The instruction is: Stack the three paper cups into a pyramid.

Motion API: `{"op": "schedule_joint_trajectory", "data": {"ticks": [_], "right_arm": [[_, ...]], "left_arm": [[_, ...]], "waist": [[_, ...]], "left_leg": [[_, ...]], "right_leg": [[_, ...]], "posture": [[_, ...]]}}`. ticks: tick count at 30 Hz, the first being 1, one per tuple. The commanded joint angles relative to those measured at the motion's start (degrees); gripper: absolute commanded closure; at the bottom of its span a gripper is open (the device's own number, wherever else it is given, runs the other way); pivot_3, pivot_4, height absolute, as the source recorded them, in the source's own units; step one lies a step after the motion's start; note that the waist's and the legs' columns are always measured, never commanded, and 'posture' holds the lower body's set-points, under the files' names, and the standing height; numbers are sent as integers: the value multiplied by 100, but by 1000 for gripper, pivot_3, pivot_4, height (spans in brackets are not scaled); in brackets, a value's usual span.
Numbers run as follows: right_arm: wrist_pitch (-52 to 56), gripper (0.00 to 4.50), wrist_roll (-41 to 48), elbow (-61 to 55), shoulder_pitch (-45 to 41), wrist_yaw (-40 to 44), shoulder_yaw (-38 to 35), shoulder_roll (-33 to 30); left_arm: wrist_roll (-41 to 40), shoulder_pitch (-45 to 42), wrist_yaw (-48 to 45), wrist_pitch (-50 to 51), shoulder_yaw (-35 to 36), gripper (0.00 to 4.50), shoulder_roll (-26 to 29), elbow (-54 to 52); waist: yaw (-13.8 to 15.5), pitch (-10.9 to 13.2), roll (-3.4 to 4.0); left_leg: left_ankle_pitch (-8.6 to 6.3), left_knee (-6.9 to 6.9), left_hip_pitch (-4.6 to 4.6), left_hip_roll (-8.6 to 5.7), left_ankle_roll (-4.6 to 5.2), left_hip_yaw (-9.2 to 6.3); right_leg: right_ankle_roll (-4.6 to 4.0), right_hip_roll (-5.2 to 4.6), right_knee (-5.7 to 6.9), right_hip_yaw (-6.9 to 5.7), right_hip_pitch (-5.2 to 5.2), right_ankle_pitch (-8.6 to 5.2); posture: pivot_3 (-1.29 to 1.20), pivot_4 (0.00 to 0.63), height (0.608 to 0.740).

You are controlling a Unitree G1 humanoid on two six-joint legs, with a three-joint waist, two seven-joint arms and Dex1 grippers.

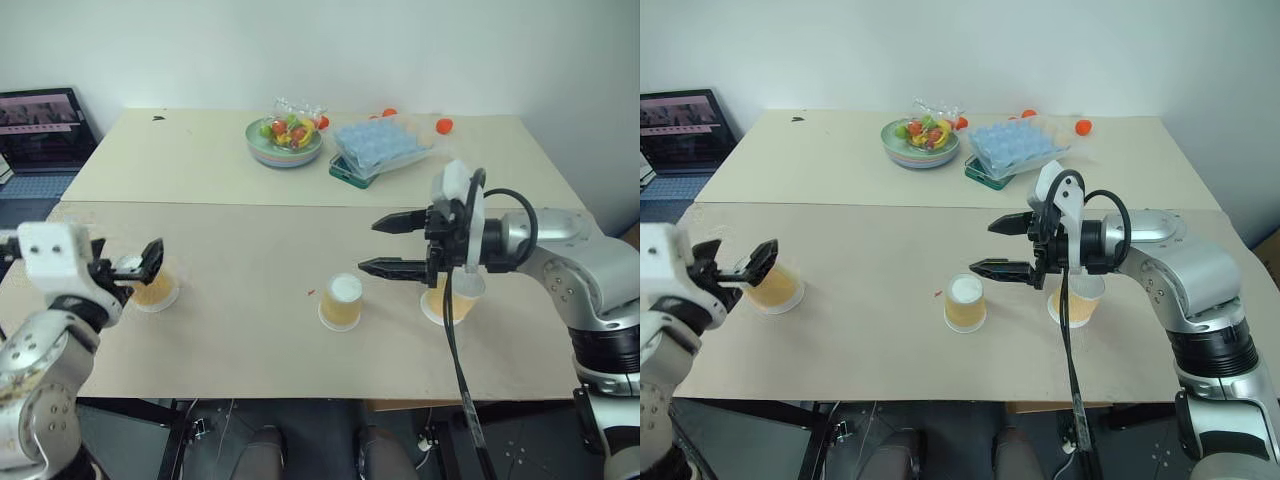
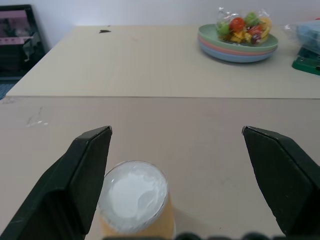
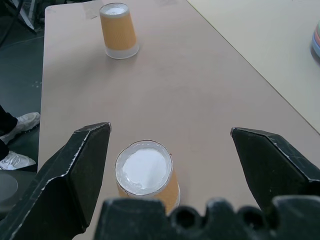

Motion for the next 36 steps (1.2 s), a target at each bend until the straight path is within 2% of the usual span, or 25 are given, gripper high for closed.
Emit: {"op": "schedule_joint_trajectory", "data": {"ticks": [1, 8, 15, 32, 33, 34, 36], "right_arm": [[-18, 0, -10, -118, -147, -34, -157, -55], [36, 0, -12, -184, -130, -113, -205, -119], [126, 0, 58, -301, -143, -229, -280, -185], [382, 0, 188, -686, 64, -549, -553, -352], [395, 0, 207, -699, 71, -565, -564, -356], [404, 0, 218, -716, 83, -578, -573, -364], [422, 0, 234, -738, 98, -608, -587, -362]], "left_arm": [[173, 340, -118, -828, 96, 53, -67, 107], [389, 560, -163, -1684, -235, 53, -224, 684], [726, 263, -141, -2331, -735, 53, -178, 1527], [862, 247, -150, -2959, -1069, 53, -230, 2234], [845, 222, -152, -2983, -1073, 564, -236, 2255], [848, 208, -151, -3007, -1083, 721, -234, 2263], [882, 166, -169, -3053, -1122, 1466, -199, 2296]], "waist": [[4, 0, 0], [15, -1, 0], [11, -1, 0], [0, -1, -1], [-2, -1, -1], [0, -1, -1], [3, -2, -1]], "left_leg": [[0, 0, 1, 0, 0, 0], [0, 1, 3, 0, 0, 0], [0, 0, 3, 0, 0, 1], [0, -1, 1, 1, 0, 2], [0, 0, 1, 1, 0, 2], [0, -1, 1, 1, 0, 1], [0, 0, 1, 1, 0, 1]], "right_leg": [[0, 0, 0, 0, 1, 0], [-1, -1, -2, -3, 6, 1], [-1, 1, -1, -1, 4, 0], [0, 1, -3, -2, 3, 0], [0, 1, -3, -1, 3, 0], [-1, 1, -3, -2, 3, 0], [0, 1, -2, -2, 3, 0]], "posture": [[0, 150, 740], [0, 150, 740], [0, 150, 740], [0, 150, 740], [0, 150, 740], [0, 150, 740], [0, 150, 740]]}}
